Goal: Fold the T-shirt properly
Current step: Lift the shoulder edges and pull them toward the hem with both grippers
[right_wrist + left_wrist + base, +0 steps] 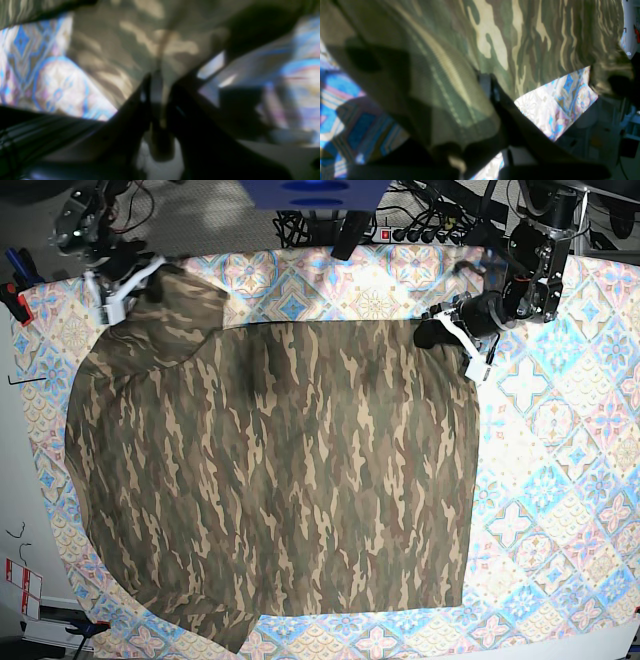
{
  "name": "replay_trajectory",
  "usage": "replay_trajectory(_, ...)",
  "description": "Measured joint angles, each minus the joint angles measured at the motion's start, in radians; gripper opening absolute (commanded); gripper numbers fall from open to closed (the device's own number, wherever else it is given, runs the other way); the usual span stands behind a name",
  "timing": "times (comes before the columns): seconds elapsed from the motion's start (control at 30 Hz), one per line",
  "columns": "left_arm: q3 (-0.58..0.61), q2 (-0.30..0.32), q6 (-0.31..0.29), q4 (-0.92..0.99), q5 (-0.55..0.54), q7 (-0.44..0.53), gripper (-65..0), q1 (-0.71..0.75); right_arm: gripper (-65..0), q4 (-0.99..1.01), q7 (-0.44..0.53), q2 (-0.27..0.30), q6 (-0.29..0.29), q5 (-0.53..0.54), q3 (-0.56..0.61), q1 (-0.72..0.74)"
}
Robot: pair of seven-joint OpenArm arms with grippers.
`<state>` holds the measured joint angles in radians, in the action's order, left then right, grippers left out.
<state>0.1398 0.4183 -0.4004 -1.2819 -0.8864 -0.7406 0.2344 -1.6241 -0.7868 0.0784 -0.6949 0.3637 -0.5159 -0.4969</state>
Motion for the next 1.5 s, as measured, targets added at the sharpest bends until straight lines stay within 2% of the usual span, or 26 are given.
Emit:
replay_trajectory(0.1, 0.002, 0.005, 0.017, -0.09, 0.048, 0.007, -65.0, 0.06, -64.3, -0.045, -0.003, 0.007, 0.004, -0.035, -0.026, -0.009)
replay_trajectory(0.17, 0.014, 0.03, 0.019, -0.167, 0.058, 0.003, -65.0, 0.128, -64.3, -0.065, 0.005, 0.004, -0.001, -0.031, -0.022, -0.025)
replay_trajectory(0.23, 0.016, 0.04, 0.018, -0.205, 0.06, -0.025, -65.0, 0.167, -64.3, -0.089, 0.0, -0.001, -0.001, -0.032, -0.021, -0.036)
replay_trajectory(0.37, -0.056, 0.041, 0.023, -0.216, 0.074, -0.04, -65.0, 0.186, -64.3, -0.124, 0.027, -0.002, -0.001, -0.034, -0.037, -0.06)
replay_trajectory(0.43, -0.106, 0.045, 0.029, -0.218, 0.076, -0.023, -65.0, 0.214, -64.3, -0.151, 0.088, -0.031, 0.0, -0.027, -0.081, -0.074)
replay_trajectory(0.53, -0.139, 0.064, 0.018, -0.218, 0.07, -0.032, -65.0, 0.246, -64.3, -0.167, 0.092, -0.079, -0.001, -0.043, -0.13, -0.082)
replay_trajectory(0.7, -0.146, 0.08, 0.03, -0.268, 0.079, -0.049, -65.0, 0.249, -64.3, -0.209, 0.098, -0.073, -0.008, -0.078, -0.14, -0.076)
replay_trajectory(0.77, -0.148, 0.092, 0.031, -0.311, 0.075, -0.096, -65.0, 0.246, -64.3, -0.219, 0.103, -0.073, -0.008, -0.094, -0.14, -0.07)
replay_trajectory(0.83, -0.16, 0.09, 0.039, -0.343, 0.08, -0.193, -65.0, 0.219, -64.3, -0.229, 0.101, -0.073, -0.008, -0.123, -0.14, -0.071)
replay_trajectory(0.97, -0.285, 0.002, 0.033, -0.372, 0.074, -0.335, -65.0, 0.156, -64.3, -0.241, 0.093, -0.078, -0.009, -0.157, -0.14, -0.014)
replay_trajectory(1.1, -0.354, -0.006, 0.029, -0.371, 0.076, -0.458, -65.0, 0.096, -64.1, -0.249, 0.102, -0.074, -0.013, -0.177, -0.138, 0.015)
replay_trajectory(1.23, -0.356, -0.006, 0.029, -0.371, 0.074, -0.497, -65.0, 0.022, -64.0, -0.247, 0.072, -0.076, -0.017, -0.2, -0.138, 0.049)
replay_trajectory(1.3, -0.356, -0.006, 0.028, -0.371, 0.071, -0.517, -65.0, -0.003, -64.0, -0.247, 0.023, -0.07, -0.017, -0.204, -0.138, 0.094)
replay_trajectory(1.37, -0.356, -0.006, 0.029, -0.37, 0.072, -0.559, -65.0, -0.032, -64.0, -0.247, -0.043, -0.073, -0.025, -0.26, -0.137, 0.151)
replay_trajectory(1.5, -0.354, -0.011, 0.029, -0.367, 0.069, -0.591, -65.0, -0.1, -64.0, -0.246, -0.11, -0.075, -0.029, -0.342, -0.13, 0.239)
